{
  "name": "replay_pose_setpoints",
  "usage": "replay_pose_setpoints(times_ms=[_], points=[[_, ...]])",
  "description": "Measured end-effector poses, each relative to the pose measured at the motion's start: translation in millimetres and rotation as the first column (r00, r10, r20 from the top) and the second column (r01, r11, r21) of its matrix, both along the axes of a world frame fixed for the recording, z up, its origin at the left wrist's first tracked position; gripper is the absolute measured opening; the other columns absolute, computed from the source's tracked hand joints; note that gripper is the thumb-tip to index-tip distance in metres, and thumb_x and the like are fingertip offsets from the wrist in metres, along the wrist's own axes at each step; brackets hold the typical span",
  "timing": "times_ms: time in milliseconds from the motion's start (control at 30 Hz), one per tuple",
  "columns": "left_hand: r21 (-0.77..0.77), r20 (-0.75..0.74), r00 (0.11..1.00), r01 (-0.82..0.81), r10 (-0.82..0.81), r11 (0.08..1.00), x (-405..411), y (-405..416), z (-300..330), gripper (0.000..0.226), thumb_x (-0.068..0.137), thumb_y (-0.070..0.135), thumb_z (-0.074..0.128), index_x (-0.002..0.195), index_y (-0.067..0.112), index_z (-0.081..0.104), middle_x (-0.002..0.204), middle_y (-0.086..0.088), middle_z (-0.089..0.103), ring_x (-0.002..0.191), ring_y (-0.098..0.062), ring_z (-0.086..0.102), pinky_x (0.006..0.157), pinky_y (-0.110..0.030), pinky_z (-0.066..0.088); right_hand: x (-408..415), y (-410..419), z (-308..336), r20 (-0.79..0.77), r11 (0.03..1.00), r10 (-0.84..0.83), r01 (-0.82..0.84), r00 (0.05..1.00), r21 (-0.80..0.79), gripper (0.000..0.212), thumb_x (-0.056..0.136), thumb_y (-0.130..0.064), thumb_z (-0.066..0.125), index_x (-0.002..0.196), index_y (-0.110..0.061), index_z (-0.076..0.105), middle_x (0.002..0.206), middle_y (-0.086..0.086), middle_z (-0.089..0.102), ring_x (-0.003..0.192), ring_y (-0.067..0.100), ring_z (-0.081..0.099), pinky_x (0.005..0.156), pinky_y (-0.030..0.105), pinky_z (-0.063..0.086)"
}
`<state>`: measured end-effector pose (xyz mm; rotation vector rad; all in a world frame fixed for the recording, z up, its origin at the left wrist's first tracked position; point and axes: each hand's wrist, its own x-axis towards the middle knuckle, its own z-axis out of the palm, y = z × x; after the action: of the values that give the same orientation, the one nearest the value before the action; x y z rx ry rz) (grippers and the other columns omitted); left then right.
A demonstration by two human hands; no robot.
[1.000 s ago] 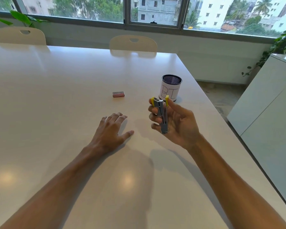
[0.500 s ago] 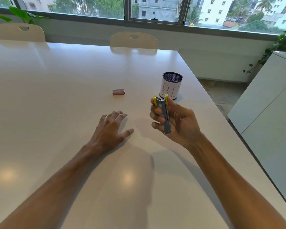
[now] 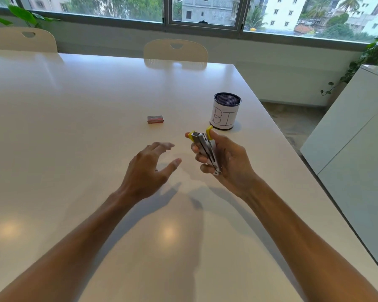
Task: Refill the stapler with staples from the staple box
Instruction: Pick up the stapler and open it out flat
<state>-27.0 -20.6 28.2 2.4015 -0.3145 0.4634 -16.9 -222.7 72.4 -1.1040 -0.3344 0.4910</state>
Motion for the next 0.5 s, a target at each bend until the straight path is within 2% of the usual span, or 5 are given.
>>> replay_pose_setpoints(times_ms=[133, 267, 333, 433, 500], points=[[-0.225, 0.044, 0.993, 0.121, -0.114, 0.967, -10.7, -13.0, 12.9, 0.041, 0.092, 0.039, 0.057, 0.124, 0.015, 0.065, 0.115, 0.000, 0.071, 0.099, -0.010, 0.067, 0.086, -0.020, 0.051, -1.3, 6.0, -5.4, 0.015, 0.997, -0.073, 0.073, 0.997, -0.016, 0.044, 0.093, -0.044, 0.045, 0.108, -0.011, 0.071, 0.073, 0.005, 0.062, 0.052, 0.007, 0.045, 0.042, 0.017, 0.026], [-0.346, 0.061, 0.990, 0.139, -0.125, 0.928, -17.2, -19.9, 19.4, 0.032, 0.094, 0.037, 0.053, 0.120, 0.024, 0.064, 0.111, 0.012, 0.068, 0.098, 0.010, 0.063, 0.081, -0.004, 0.046, -5.2, 11.9, -6.8, 0.042, 0.996, -0.089, 0.090, 0.995, -0.023, 0.038, 0.097, -0.044, 0.040, 0.088, -0.024, 0.071, 0.069, 0.007, 0.065, 0.047, 0.010, 0.049, 0.039, 0.015, 0.034], [-0.417, 0.064, 0.988, 0.155, -0.142, 0.896, -19.4, -21.4, 21.2, 0.024, 0.095, 0.035, 0.053, 0.116, 0.029, 0.063, 0.110, 0.018, 0.067, 0.100, 0.010, 0.064, 0.085, -0.008, 0.048, -5.9, 14.2, -7.5, 0.053, 0.994, -0.100, 0.103, 0.994, -0.045, 0.040, 0.101, -0.043, 0.037, 0.083, -0.026, 0.068, 0.070, 0.008, 0.065, 0.048, 0.012, 0.050, 0.039, 0.016, 0.034], [-0.535, 0.061, 0.984, 0.173, -0.166, 0.827, -20.2, -23.1, 21.6, 0.018, 0.093, 0.029, 0.062, 0.110, 0.029, 0.067, 0.106, 0.012, 0.073, 0.101, -0.008, 0.070, 0.091, -0.029, 0.055, -6.3, 16.4, -10.0, 0.056, 0.990, -0.109, 0.113, 0.992, -0.081, 0.038, 0.103, -0.042, 0.034, 0.086, -0.022, 0.062, 0.070, 0.009, 0.065, 0.049, 0.013, 0.049, 0.041, 0.018, 0.032], [-0.584, 0.057, 0.983, 0.176, -0.176, 0.792, -20.3, -23.7, 21.5, 0.017, 0.090, 0.026, 0.067, 0.106, 0.030, 0.069, 0.102, 0.012, 0.075, 0.099, -0.012, 0.071, 0.090, -0.032, 0.057, -7.1, 18.0, -12.2, 0.078, 0.984, -0.114, 0.123, 0.990, -0.126, 0.038, 0.103, -0.043, 0.034, 0.089, -0.019, 0.059, 0.067, 0.006, 0.066, 0.050, 0.012, 0.050, 0.042, 0.018, 0.034]])
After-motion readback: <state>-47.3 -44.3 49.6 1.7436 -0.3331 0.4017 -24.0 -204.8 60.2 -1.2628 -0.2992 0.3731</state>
